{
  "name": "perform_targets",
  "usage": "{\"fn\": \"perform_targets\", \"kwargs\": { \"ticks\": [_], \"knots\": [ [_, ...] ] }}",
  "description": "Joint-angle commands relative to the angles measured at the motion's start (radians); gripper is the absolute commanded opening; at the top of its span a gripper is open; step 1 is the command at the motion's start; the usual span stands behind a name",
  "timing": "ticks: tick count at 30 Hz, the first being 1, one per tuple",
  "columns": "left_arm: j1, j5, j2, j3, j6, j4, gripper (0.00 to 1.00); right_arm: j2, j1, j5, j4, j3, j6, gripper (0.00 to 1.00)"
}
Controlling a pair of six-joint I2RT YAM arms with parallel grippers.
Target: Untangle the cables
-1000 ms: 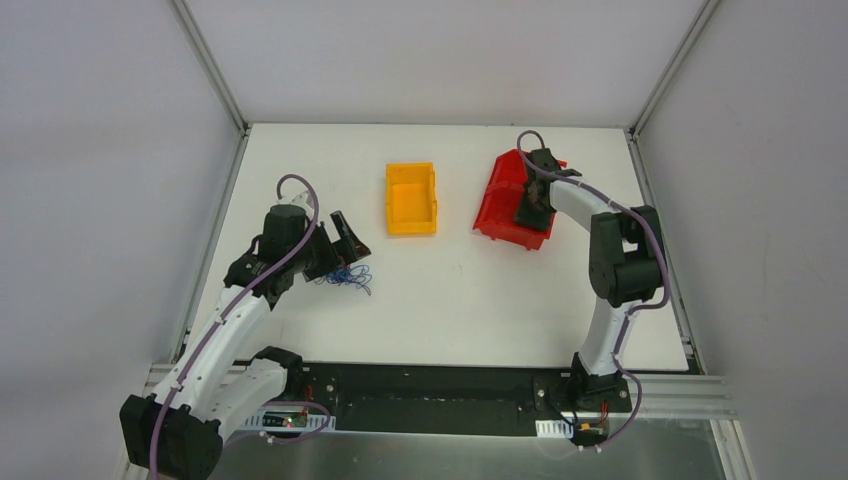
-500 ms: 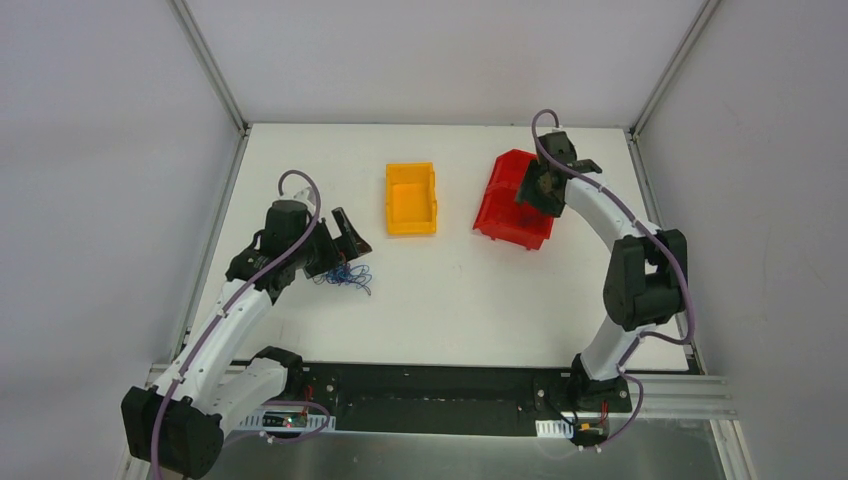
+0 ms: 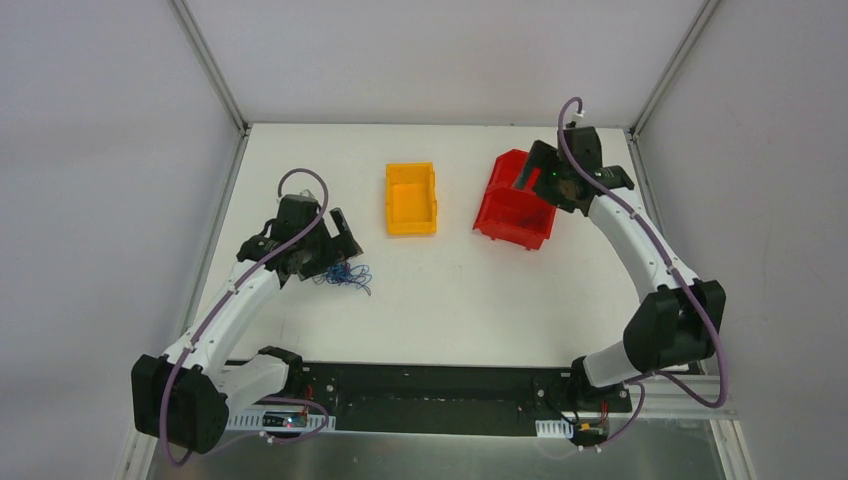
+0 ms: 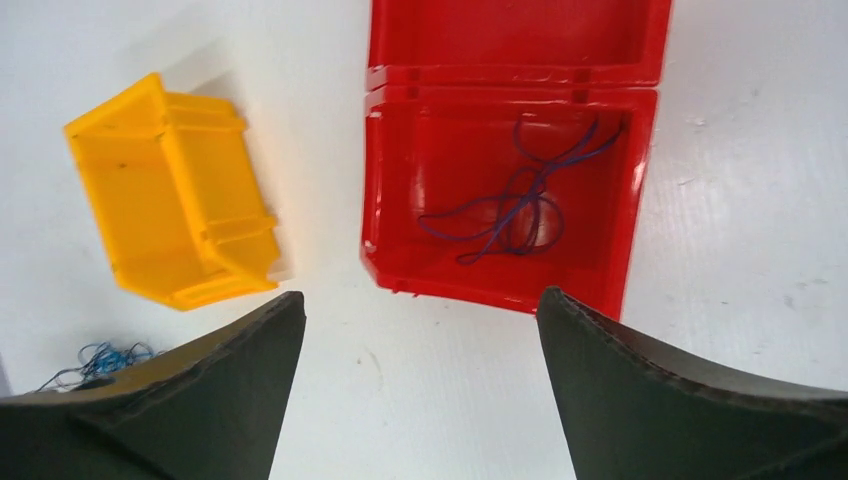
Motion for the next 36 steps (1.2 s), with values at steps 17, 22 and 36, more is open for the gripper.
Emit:
{"fn": "perform_targets", "kwargs": {
  "ticks": [17,22,36],
  "knots": [
    [0.132,-0.212,0.279,0.004,-0.157,0.087,0.77,-0.095,0.325,-0.259,0.163,-0.252,0.029,0.82],
    [0.139,-0.021,0.390,0.039,-0.122,0.147,0.53,-0.104,0.363,-0.247,0.177,-0.280,0.038,0.81],
    [-0.116,0.382,0.189,-0.027,0.039,0.382,0.00,-0.142,0.410,-0.477,0.519,-0.485,0.036,0.68]
  ]
}}
